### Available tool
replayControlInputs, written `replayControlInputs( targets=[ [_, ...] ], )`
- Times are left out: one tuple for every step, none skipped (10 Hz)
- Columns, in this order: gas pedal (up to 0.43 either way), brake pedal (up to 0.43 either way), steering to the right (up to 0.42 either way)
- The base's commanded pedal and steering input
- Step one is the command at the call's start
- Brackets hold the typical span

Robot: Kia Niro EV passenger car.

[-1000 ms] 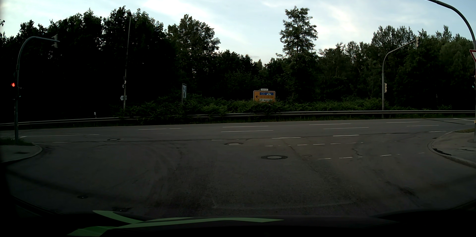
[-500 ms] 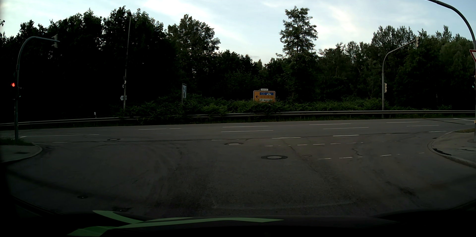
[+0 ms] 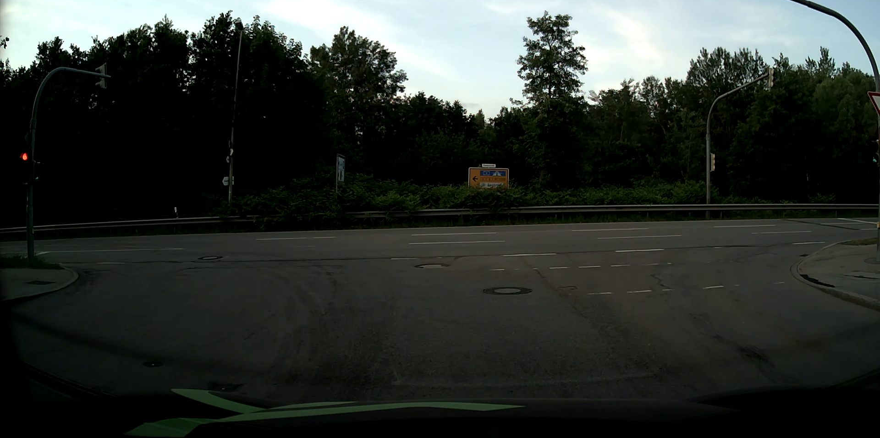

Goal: Follow the waypoints while adhering to traffic rules and regulations

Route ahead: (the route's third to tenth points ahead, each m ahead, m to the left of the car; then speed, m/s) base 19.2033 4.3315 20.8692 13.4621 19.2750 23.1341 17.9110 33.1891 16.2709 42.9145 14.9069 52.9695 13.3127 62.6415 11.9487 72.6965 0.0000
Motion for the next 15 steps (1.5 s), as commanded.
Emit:
replayControlInputs(
  targets=[
    [0.0, 0.323, -0.016],
    [0.0, 0.323, -0.016],
    [0.0, 0.323, -0.016],
    [0.0, 0.323, -0.016],
    [0.0, 0.323, -0.016],
    [0.0, 0.323, -0.016],
    [0.0, 0.323, -0.016],
    [0.0, 0.323, -0.016],
    [0.0, 0.323, -0.016],
    [0.0, 0.323, -0.016],
    [0.0, 0.323, -0.016],
    [0.0, 0.323, -0.016],
    [0.0, 0.323, -0.016],
    [0.0, 0.323, -0.016],
    [0.0, 0.323, -0.016]
  ],
)
